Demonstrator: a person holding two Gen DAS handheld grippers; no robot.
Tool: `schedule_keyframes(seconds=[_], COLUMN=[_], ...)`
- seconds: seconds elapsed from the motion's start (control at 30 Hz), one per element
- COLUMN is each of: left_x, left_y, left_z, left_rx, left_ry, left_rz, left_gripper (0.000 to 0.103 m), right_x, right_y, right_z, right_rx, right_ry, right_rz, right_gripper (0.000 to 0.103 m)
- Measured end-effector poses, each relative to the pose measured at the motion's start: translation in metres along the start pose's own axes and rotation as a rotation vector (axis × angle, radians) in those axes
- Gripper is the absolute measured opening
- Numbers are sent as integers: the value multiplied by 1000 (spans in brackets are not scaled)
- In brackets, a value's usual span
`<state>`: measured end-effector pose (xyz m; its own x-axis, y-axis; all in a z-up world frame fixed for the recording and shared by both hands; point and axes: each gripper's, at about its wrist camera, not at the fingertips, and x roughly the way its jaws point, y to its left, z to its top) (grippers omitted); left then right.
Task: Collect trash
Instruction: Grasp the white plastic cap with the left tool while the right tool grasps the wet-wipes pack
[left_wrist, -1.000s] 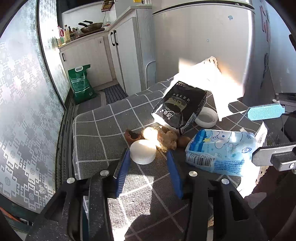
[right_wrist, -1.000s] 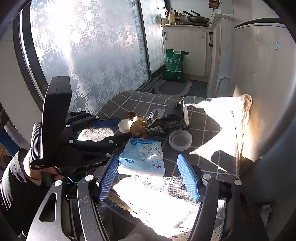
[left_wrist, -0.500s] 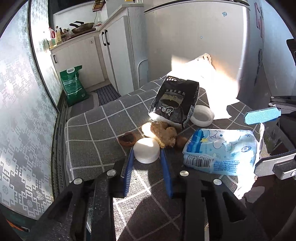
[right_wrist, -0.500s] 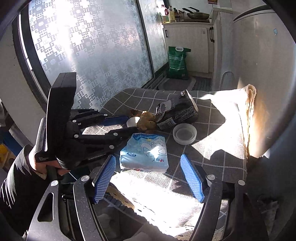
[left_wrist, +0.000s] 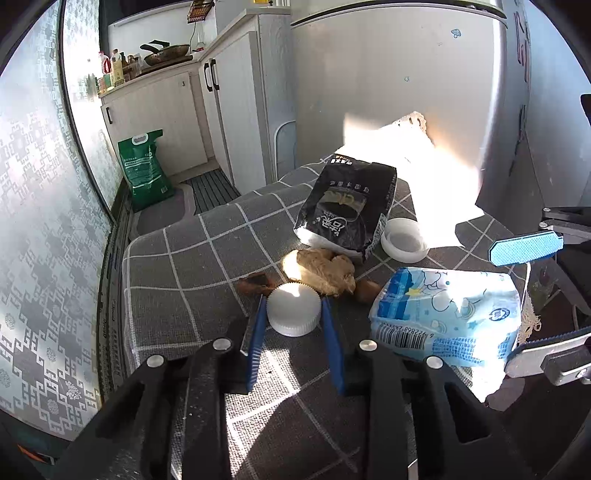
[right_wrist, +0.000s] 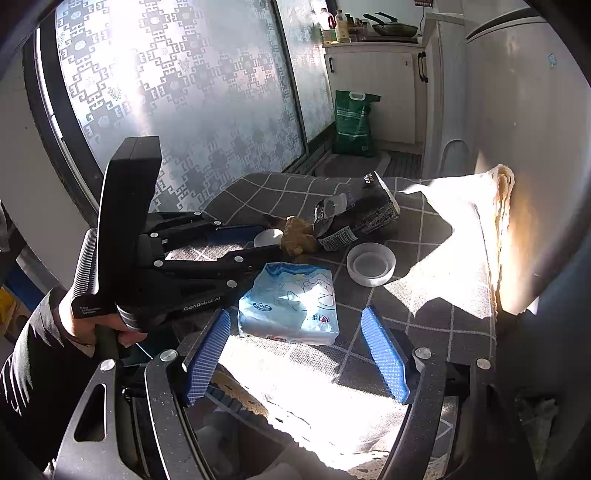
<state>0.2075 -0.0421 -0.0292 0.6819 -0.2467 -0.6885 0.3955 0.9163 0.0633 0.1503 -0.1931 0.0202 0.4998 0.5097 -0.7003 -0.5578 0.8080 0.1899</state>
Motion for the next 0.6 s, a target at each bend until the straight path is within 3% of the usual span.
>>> schedule_keyframes(seconds=[0.23,0.53,0.6], left_x=[-9,-31,-36], left_y=[1,12,16], left_z=[-4,-14,-18], left_rx=[-40,-134,-156], left_ry=[-8,-43,-55], left_rz=[11,-20,-24], left_gripper=[32,32,32], right_x=[9,31,37], right_y=[5,5,4], right_z=[-1,3,4], right_rx=[0,42,57], right_ry=[-13,-5,4], right_rz=[6,-18,-30], right_gripper=[82,81,77])
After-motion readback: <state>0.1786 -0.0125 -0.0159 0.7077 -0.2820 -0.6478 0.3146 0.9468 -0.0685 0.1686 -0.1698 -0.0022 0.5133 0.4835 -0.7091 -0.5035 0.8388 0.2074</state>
